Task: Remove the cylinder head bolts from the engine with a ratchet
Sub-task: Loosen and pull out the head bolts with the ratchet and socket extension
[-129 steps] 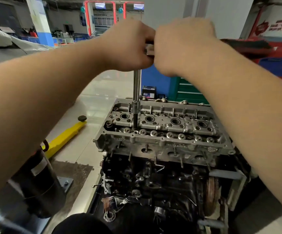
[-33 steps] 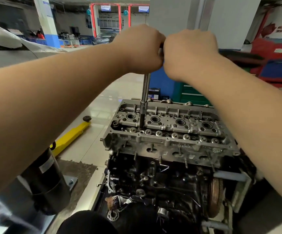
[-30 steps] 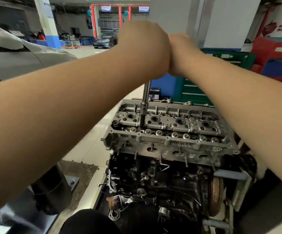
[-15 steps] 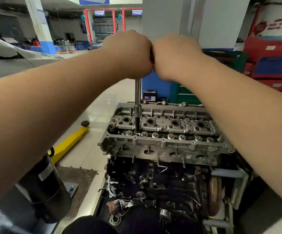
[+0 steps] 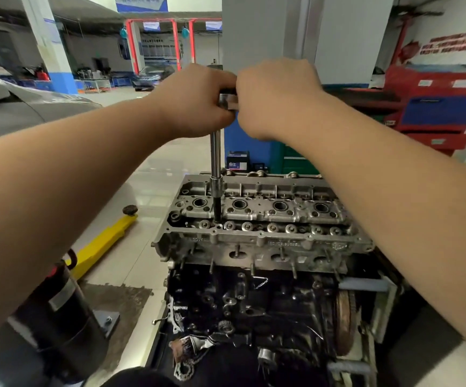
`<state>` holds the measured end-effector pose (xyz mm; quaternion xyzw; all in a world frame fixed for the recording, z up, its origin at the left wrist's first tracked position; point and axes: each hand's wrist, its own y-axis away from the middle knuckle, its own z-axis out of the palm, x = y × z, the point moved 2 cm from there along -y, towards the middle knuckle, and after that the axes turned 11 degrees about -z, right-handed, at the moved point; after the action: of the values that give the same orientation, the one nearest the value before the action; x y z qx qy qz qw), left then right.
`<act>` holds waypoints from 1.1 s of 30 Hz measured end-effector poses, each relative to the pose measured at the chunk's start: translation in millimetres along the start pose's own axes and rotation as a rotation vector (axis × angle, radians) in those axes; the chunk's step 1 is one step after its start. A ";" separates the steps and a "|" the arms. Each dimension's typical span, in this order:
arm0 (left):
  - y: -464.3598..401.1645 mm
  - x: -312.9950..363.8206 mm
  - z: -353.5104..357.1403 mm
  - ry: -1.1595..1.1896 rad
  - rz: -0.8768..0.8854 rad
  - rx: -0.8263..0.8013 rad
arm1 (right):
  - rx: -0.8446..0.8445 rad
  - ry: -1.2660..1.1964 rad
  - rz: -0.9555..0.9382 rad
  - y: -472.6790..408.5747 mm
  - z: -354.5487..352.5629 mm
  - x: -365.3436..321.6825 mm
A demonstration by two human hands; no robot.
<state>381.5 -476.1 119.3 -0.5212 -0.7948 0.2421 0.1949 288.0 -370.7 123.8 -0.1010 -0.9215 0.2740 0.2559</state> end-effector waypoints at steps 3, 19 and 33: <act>-9.0 26.2 6.1 -0.479 -0.333 0.070 | -0.027 -0.240 -0.056 -12.9 17.0 6.8; -7.6 22.1 6.7 -0.343 -0.275 0.053 | -0.117 -0.191 -0.090 -12.1 11.1 13.5; 3.0 -4.5 -5.1 0.086 0.114 -0.075 | -0.075 0.037 -0.009 15.8 -16.3 -3.6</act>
<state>388.3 -478.2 121.3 -0.5823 -0.7634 0.2003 0.1952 300.4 -351.4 125.2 -0.1115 -0.9266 0.2362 0.2704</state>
